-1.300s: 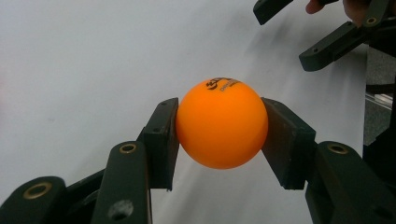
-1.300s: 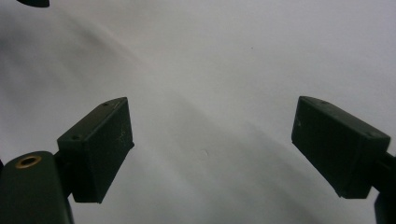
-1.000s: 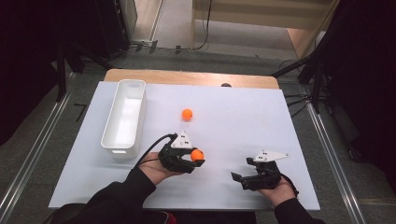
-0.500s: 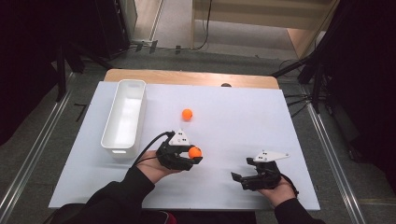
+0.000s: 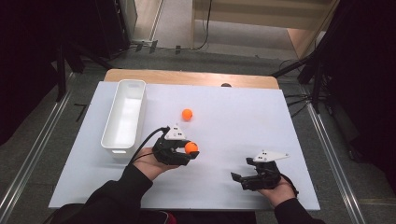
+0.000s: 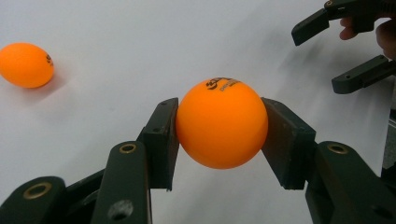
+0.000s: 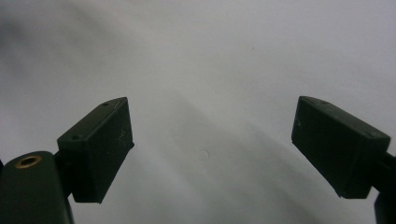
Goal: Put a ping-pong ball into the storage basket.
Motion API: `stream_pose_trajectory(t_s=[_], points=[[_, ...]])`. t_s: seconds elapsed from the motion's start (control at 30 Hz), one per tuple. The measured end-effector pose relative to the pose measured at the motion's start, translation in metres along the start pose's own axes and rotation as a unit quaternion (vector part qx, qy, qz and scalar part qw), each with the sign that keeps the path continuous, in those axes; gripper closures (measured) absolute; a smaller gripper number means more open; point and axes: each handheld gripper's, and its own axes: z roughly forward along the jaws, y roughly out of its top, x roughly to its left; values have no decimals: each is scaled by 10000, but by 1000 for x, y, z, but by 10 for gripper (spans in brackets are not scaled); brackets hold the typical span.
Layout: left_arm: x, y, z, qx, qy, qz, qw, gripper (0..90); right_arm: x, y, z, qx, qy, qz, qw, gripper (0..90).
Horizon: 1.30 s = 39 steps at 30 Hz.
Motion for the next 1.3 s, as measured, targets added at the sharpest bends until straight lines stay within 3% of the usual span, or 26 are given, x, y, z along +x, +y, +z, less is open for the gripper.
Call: stream_pose_trajectory(t_s=[0.47, 1.3], points=[[4, 4, -9, -29, 174, -110, 9998, 505, 1, 0, 0, -6, -13, 15, 10000, 111], [28, 10, -33, -56, 402, -411, 9983, 505, 2, 0, 1, -7, 48, -51, 10000, 111]])
